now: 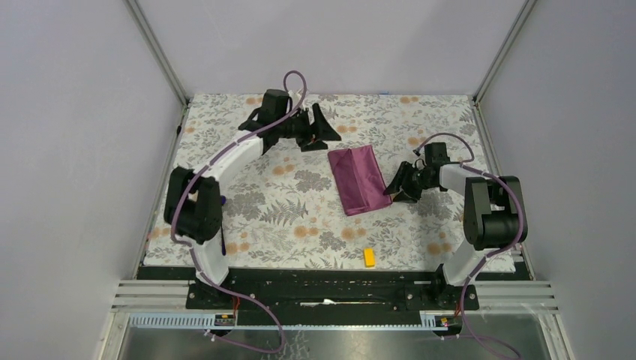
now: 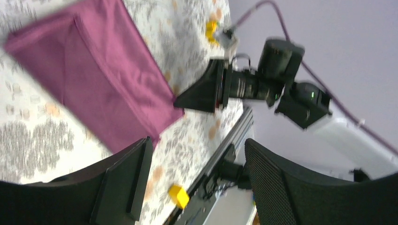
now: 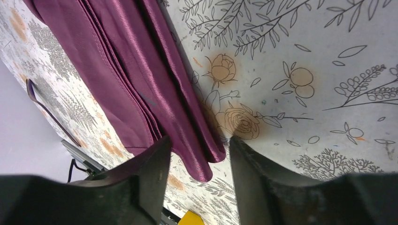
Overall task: Fold the napkin into a case and place the utensils inside
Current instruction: Fold the 2/3-rectangle-folded napkin at the center of the board.
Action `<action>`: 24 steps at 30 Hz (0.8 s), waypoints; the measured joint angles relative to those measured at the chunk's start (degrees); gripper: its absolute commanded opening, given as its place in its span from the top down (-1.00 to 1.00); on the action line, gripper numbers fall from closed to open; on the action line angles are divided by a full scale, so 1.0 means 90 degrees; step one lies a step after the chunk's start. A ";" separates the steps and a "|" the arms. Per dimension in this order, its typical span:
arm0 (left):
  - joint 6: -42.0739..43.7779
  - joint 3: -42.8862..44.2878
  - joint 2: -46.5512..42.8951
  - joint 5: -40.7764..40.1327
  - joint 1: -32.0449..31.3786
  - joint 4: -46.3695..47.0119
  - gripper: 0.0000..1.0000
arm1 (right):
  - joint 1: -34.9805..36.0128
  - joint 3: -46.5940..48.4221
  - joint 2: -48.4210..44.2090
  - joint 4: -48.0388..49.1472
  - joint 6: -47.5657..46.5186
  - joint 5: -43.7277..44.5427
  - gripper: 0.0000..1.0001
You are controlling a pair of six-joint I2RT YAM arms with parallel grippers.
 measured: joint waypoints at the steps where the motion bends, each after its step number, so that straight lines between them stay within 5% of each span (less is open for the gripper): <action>1: 0.0155 -0.0253 -0.0284 -0.0002 -0.0017 -0.0095 -0.54 | 0.0000 -0.0046 0.0000 0.0046 -0.0005 -0.0039 0.09; 8: 0.0918 -0.2074 -0.1700 -0.0459 -0.0566 -0.0692 -0.54 | 0.0211 -0.0299 0.0143 0.0452 0.0049 -0.0347 0.58; 11: 0.0993 -0.2569 -0.1950 -0.0964 -0.1059 -0.0855 -0.55 | 0.0539 -0.0466 0.0117 0.0687 0.0206 -0.0498 0.57; 18: 0.0908 -0.2620 -0.1962 -0.2540 -0.2560 -0.0950 -0.57 | 0.0857 -0.0899 -0.1030 0.0362 0.0724 -0.0083 -0.58; 24: 0.0763 -0.1008 -0.0495 -0.4022 -0.3740 -0.1496 -0.37 | 0.0124 -0.0767 -0.2079 -0.0359 0.0947 0.1540 -0.78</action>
